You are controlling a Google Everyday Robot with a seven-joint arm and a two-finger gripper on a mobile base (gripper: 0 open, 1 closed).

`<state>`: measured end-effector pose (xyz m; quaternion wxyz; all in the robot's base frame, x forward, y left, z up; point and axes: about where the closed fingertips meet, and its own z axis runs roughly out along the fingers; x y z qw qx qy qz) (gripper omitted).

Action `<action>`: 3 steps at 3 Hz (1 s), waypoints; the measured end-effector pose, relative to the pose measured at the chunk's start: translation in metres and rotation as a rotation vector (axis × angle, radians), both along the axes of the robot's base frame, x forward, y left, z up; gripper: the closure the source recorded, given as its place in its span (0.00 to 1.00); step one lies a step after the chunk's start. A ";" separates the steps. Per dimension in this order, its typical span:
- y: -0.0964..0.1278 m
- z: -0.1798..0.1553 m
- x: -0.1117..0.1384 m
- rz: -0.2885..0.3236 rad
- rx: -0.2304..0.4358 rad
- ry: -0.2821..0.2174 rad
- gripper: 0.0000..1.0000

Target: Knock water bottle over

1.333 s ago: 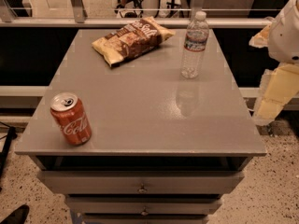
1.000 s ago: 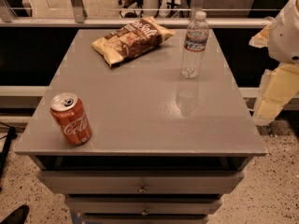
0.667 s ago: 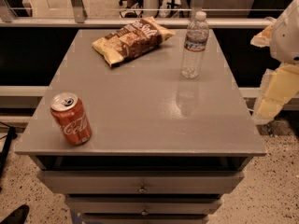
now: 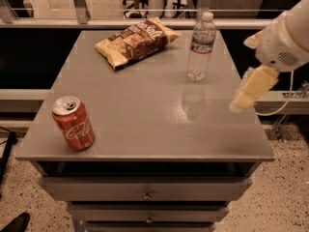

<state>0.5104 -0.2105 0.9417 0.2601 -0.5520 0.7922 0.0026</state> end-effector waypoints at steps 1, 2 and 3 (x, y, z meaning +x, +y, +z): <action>0.018 -0.019 0.036 -0.014 0.100 -0.032 0.00; 0.037 -0.036 0.068 -0.022 0.186 -0.061 0.00; 0.054 -0.049 0.116 -0.047 0.296 -0.125 0.00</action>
Offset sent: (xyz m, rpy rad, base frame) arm 0.1228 0.0611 -0.0598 0.3211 -0.1278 -0.0474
